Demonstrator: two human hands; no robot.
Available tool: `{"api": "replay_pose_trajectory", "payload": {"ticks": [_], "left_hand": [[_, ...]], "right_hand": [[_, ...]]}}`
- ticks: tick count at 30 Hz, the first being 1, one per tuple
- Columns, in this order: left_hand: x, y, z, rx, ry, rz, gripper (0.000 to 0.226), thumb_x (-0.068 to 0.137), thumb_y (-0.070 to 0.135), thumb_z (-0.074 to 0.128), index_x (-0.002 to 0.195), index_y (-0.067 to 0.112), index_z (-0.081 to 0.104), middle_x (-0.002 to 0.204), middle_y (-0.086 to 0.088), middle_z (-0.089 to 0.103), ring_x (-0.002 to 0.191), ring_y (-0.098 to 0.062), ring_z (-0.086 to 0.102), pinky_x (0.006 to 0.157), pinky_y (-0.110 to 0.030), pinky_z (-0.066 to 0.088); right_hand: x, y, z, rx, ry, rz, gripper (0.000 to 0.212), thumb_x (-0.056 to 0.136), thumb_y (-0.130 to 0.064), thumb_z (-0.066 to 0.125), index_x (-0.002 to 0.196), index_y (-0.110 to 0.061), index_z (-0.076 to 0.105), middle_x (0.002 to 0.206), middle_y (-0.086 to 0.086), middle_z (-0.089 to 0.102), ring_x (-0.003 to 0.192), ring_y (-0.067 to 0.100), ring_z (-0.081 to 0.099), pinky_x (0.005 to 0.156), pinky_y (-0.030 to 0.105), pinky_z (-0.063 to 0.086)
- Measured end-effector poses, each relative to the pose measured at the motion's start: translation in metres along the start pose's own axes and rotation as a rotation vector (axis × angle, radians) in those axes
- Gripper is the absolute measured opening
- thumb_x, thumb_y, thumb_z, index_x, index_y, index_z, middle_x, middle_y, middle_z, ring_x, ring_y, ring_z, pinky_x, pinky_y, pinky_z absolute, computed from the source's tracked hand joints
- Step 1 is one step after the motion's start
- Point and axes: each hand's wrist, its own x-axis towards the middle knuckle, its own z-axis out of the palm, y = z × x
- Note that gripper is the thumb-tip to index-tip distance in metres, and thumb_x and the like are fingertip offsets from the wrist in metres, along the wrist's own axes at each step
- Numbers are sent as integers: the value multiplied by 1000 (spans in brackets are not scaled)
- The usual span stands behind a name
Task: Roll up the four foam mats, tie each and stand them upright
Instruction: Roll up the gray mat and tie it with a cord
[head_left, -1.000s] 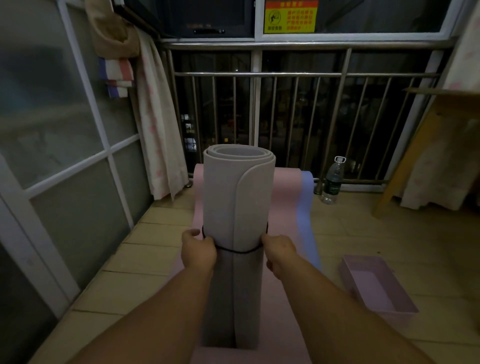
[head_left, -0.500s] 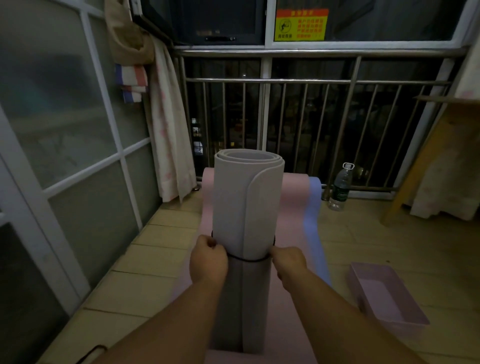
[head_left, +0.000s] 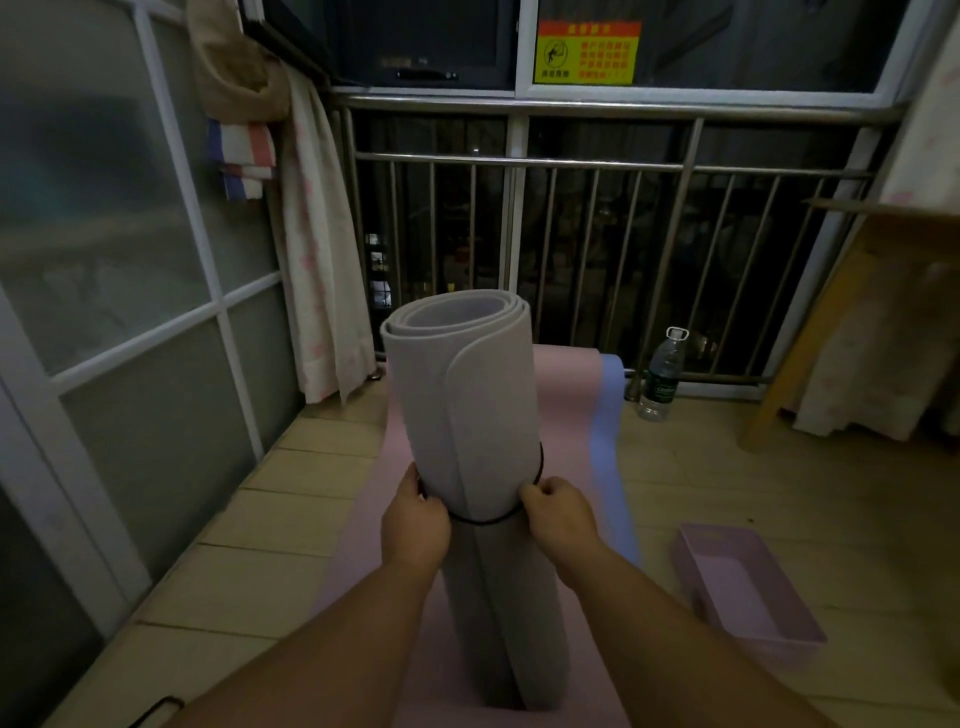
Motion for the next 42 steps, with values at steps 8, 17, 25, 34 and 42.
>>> {"api": "replay_pose_trajectory", "payload": {"ticks": [8, 17, 25, 34, 42], "left_hand": [[-13, 12, 14, 33, 7, 145, 53, 85, 1, 44, 130, 26, 57, 120, 2, 64, 97, -17, 56, 78, -28, 45], [-24, 6, 28, 224, -146, 281, 91, 74, 27, 63, 151, 31, 15, 143, 1, 47, 125, -24, 51, 96, -41, 50], [-32, -9, 28, 606, -94, 764, 101, 82, 39, 57, 146, 49, -20, 161, -4, -14, 150, -24, -2, 112, -36, 24], [-23, -12, 23, 555, -97, 861, 98, 81, 39, 61, 143, 61, -12, 160, 2, -16, 149, -25, 15, 104, -37, 42], [-17, -8, 22, 509, -70, 853, 100, 82, 34, 66, 139, 67, -9, 157, 3, -13, 147, -29, 18, 105, -40, 42]], "right_hand": [[6, 7, -13, 64, 235, 69, 11, 85, -13, 66, 90, -11, 56, 85, 4, 54, 76, 24, 53, 59, 27, 38], [13, 8, -20, 115, 280, 108, 21, 84, -9, 55, 80, -9, 76, 71, 11, 65, 66, 26, 55, 53, 26, 37], [9, 5, -29, 64, 310, 123, 20, 91, -7, 53, 86, -3, 71, 76, 12, 57, 75, 28, 51, 63, 29, 36], [8, 5, -28, -70, 312, 136, 21, 90, -10, 53, 93, -3, 72, 83, 12, 61, 73, 27, 50, 60, 27, 33], [1, 0, -17, -82, 307, 142, 20, 87, -16, 54, 96, -7, 69, 89, 12, 67, 74, 26, 55, 52, 26, 31]]}}
